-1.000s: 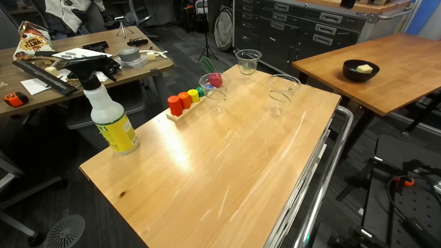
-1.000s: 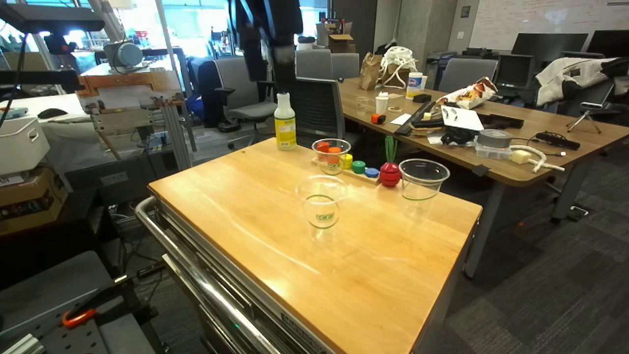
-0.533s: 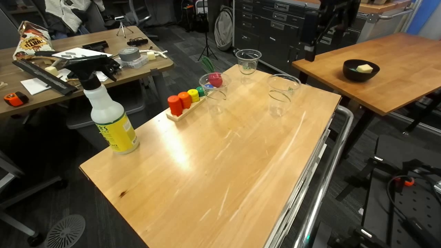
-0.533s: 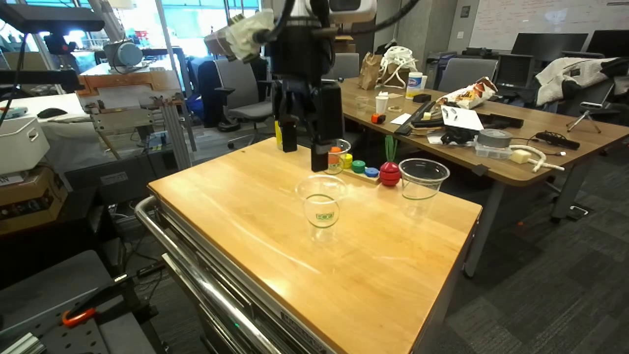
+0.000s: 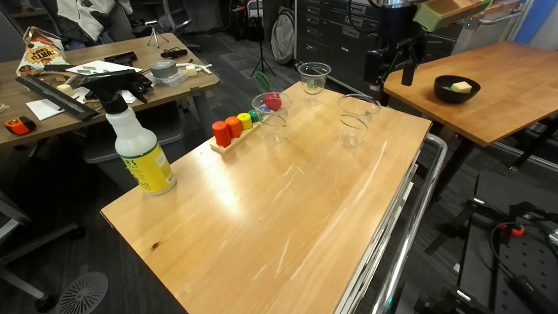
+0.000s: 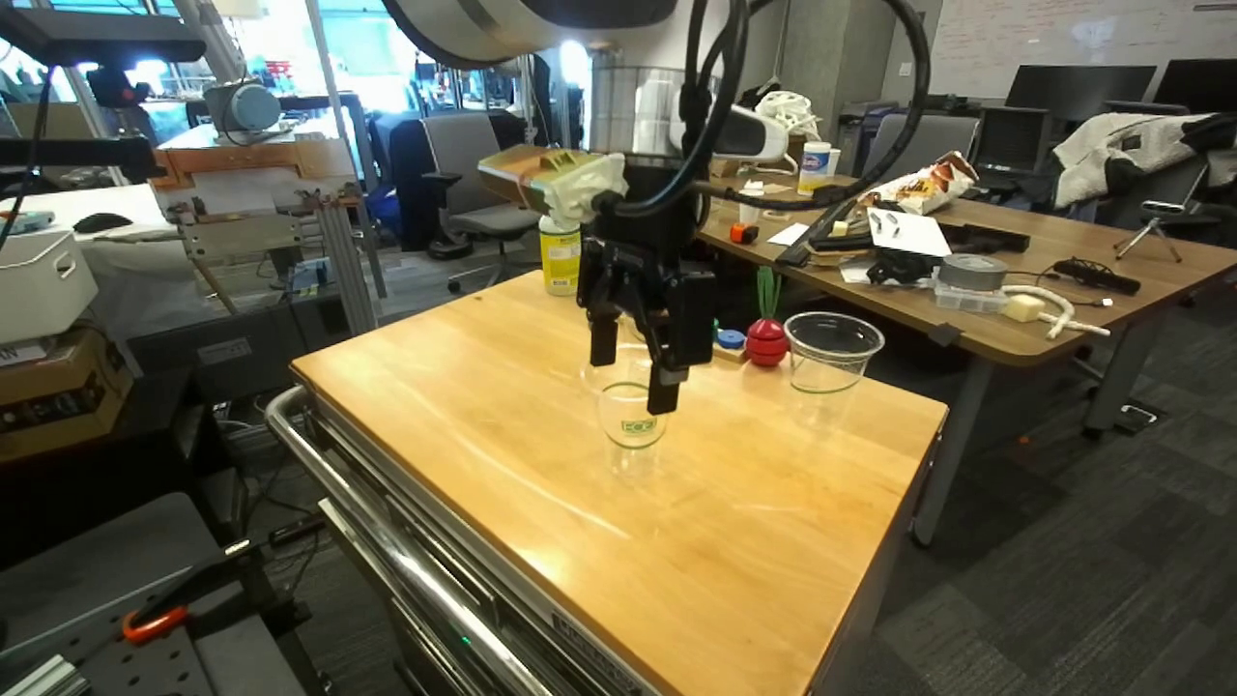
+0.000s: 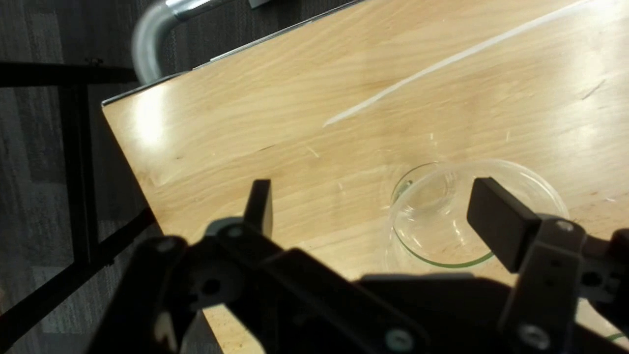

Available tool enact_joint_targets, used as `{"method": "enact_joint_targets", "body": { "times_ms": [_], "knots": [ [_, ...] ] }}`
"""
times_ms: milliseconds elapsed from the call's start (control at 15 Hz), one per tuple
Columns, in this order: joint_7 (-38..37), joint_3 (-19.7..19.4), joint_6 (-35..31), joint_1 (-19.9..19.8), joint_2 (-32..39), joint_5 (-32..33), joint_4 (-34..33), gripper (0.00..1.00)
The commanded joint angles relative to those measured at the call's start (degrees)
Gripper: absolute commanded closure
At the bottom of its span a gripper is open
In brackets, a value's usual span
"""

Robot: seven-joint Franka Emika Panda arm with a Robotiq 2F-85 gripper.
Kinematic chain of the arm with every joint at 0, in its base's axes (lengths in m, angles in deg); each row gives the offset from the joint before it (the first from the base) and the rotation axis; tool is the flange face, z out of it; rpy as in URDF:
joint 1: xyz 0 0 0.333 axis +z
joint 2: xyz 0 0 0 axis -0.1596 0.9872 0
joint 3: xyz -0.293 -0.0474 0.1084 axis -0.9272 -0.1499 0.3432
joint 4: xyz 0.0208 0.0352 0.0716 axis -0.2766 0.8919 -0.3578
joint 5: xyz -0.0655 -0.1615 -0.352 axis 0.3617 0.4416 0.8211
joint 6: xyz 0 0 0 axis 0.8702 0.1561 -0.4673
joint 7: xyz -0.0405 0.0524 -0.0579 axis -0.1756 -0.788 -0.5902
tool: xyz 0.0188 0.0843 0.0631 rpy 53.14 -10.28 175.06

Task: Stack the three cups together

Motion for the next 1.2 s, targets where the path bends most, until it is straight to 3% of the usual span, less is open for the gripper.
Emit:
{"method": "enact_joint_targets", "body": {
  "times_ms": [0,200,333,933,1133],
  "knots": [
    [3.16,-0.74,-0.65,-0.47,5.48,-5.31,-4.49,0.00],
    [4.31,-0.85,-0.79,-0.75,8.91,-9.17,-6.51,0.00],
    [4.20,-0.99,-1.04,-0.89,10.69,-9.60,-7.15,0.26],
    [3.57,-2.00,0.32,-1.74,10.30,-10.29,-7.83,0.96],
    [3.15,-1.93,1.59,-1.87,9.81,-11.11,-8.08,1.00]
  ]
}}
